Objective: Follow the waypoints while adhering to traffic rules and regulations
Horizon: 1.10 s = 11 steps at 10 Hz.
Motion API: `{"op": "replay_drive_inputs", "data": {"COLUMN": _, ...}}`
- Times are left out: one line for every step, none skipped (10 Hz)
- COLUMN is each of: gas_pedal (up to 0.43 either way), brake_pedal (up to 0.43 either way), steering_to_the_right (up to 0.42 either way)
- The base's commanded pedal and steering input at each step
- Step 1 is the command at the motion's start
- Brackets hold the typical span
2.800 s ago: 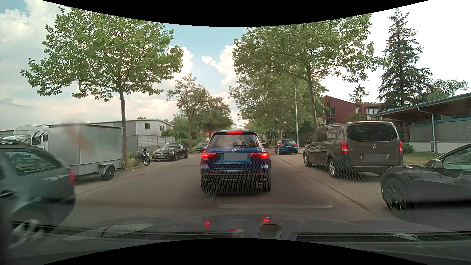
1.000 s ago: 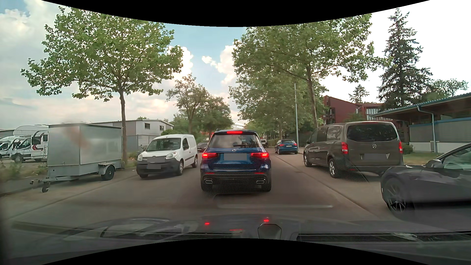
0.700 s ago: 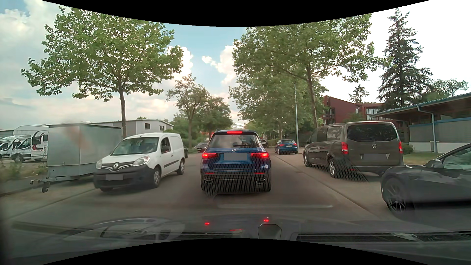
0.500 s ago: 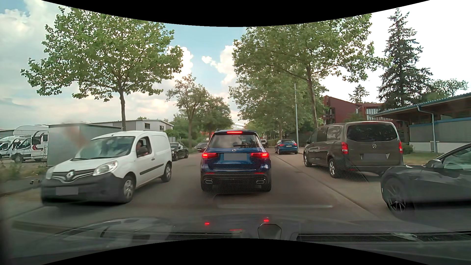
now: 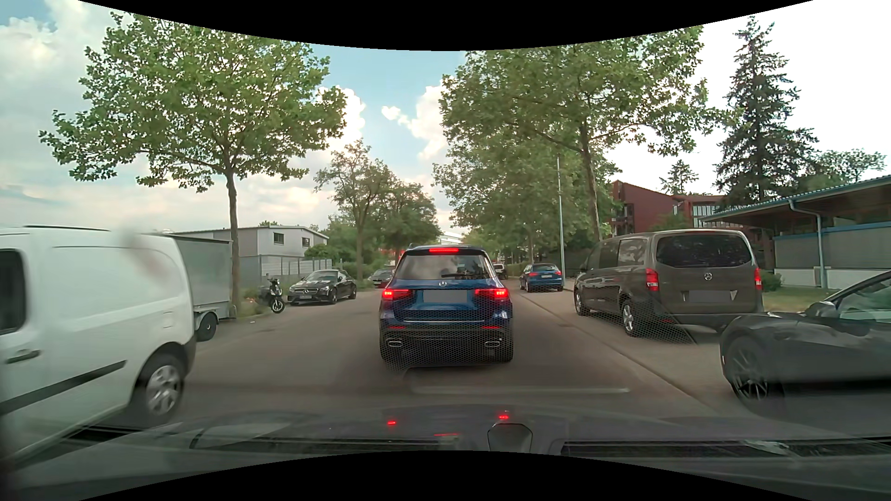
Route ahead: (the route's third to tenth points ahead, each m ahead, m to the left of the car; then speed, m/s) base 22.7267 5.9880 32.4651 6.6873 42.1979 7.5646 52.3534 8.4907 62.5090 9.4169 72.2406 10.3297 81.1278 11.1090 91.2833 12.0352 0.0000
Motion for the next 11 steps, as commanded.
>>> {"op": "replay_drive_inputs", "data": {"gas_pedal": 0.000, "brake_pedal": 0.189, "steering_to_the_right": 0.009}}
{"op": "replay_drive_inputs", "data": {"gas_pedal": 0.000, "brake_pedal": 0.189, "steering_to_the_right": 0.009}}
{"op": "replay_drive_inputs", "data": {"gas_pedal": 0.000, "brake_pedal": 0.189, "steering_to_the_right": 0.009}}
{"op": "replay_drive_inputs", "data": {"gas_pedal": 0.000, "brake_pedal": 0.189, "steering_to_the_right": 0.009}}
{"op": "replay_drive_inputs", "data": {"gas_pedal": 0.000, "brake_pedal": 0.189, "steering_to_the_right": 0.009}}
{"op": "replay_drive_inputs", "data": {"gas_pedal": 0.000, "brake_pedal": 0.189, "steering_to_the_right": 0.009}}
{"op": "replay_drive_inputs", "data": {"gas_pedal": 0.000, "brake_pedal": 0.189, "steering_to_the_right": 0.009}}
{"op": "replay_drive_inputs", "data": {"gas_pedal": 0.000, "brake_pedal": 0.189, "steering_to_the_right": 0.009}}
{"op": "replay_drive_inputs", "data": {"gas_pedal": 0.000, "brake_pedal": 0.189, "steering_to_the_right": 0.009}}
{"op": "replay_drive_inputs", "data": {"gas_pedal": 0.000, "brake_pedal": 0.189, "steering_to_the_right": 0.009}}
{"op": "replay_drive_inputs", "data": {"gas_pedal": 0.000, "brake_pedal": 0.189, "steering_to_the_right": 0.009}}
